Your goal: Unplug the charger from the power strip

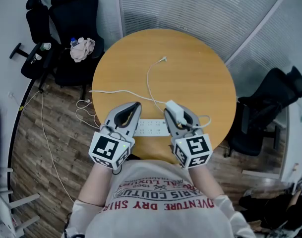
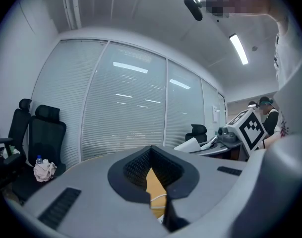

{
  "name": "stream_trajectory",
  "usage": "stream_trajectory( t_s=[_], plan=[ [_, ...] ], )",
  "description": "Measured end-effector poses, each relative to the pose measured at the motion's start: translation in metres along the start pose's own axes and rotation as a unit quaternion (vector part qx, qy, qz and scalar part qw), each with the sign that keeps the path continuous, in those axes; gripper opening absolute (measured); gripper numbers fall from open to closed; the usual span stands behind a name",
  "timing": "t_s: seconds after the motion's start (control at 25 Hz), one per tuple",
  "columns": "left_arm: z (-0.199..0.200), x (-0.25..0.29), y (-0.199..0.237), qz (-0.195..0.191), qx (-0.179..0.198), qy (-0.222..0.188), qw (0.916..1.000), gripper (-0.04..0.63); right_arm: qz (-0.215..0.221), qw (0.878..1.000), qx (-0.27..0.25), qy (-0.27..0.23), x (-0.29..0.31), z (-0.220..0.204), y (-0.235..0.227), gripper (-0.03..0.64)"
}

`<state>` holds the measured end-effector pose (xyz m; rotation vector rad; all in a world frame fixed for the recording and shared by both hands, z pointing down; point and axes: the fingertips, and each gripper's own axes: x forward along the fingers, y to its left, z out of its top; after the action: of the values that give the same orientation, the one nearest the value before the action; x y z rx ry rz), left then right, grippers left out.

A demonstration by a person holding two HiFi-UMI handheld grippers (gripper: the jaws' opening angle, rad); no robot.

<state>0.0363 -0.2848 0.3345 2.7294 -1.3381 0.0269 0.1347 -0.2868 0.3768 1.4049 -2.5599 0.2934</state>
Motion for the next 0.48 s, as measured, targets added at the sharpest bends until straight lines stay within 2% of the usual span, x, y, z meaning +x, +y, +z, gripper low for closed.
stream_trajectory(
  t_s=[0.48],
  plan=[
    [-0.0033, -0.0015, -0.0070, -0.008, -0.002, 0.004, 1.0000, 0.034, -0.003, 1.000, 0.000, 0.007, 0.0002, -0.0036, -0.0009, 0.155]
  ],
)
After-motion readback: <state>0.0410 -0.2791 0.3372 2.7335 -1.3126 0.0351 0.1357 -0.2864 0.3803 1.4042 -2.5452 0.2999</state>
